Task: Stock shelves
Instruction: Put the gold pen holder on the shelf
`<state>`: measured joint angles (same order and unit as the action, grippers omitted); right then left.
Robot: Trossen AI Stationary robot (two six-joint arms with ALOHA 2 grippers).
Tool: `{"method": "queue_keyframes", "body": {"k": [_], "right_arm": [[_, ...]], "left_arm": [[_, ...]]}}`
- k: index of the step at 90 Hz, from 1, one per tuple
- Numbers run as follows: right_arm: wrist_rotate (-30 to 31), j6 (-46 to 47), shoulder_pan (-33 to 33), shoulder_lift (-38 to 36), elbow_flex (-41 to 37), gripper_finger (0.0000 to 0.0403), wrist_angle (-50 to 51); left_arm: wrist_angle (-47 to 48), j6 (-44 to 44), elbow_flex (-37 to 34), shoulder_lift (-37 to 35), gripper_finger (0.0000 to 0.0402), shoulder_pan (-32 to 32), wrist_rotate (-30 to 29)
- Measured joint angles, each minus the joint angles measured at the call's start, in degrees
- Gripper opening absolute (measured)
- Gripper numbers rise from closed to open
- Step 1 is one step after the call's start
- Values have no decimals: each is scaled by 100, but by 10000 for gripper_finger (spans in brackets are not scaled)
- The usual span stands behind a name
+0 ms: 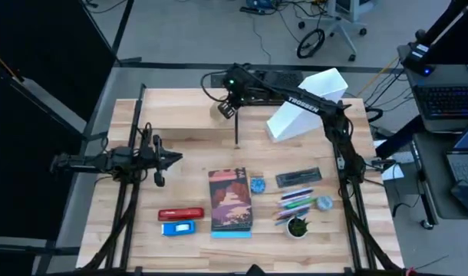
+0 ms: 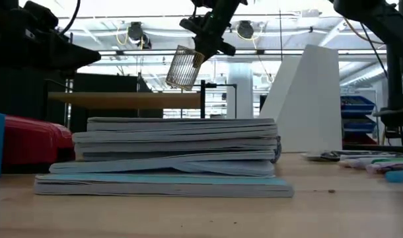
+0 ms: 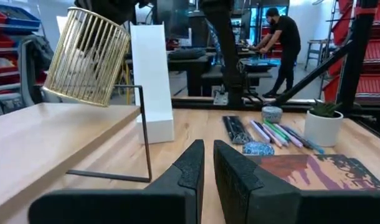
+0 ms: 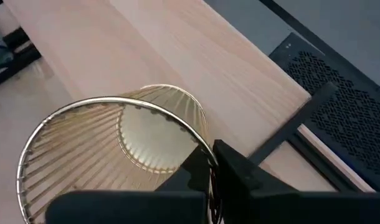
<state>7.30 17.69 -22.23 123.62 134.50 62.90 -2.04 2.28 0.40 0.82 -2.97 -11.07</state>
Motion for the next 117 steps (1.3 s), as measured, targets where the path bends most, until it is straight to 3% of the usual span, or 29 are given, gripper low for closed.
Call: {"method": "queue_keyframes", "body": {"k": [21,75,100,117], "right_arm": [[23,45,-7,210,0,19,-298],[3,-134,17,318,0,176,-1518],[10,-918,10,-384,15,181,-1419],[26,-1368,56,-905,20,169,-78]], "left_arm": [[0,-2,0,0,22,0,2],[0,-7,-1,0,22,-1,4],[-2,-17,-1,-2,22,-1,4],[0,-15,-1,-2,22,-1,7]]}}
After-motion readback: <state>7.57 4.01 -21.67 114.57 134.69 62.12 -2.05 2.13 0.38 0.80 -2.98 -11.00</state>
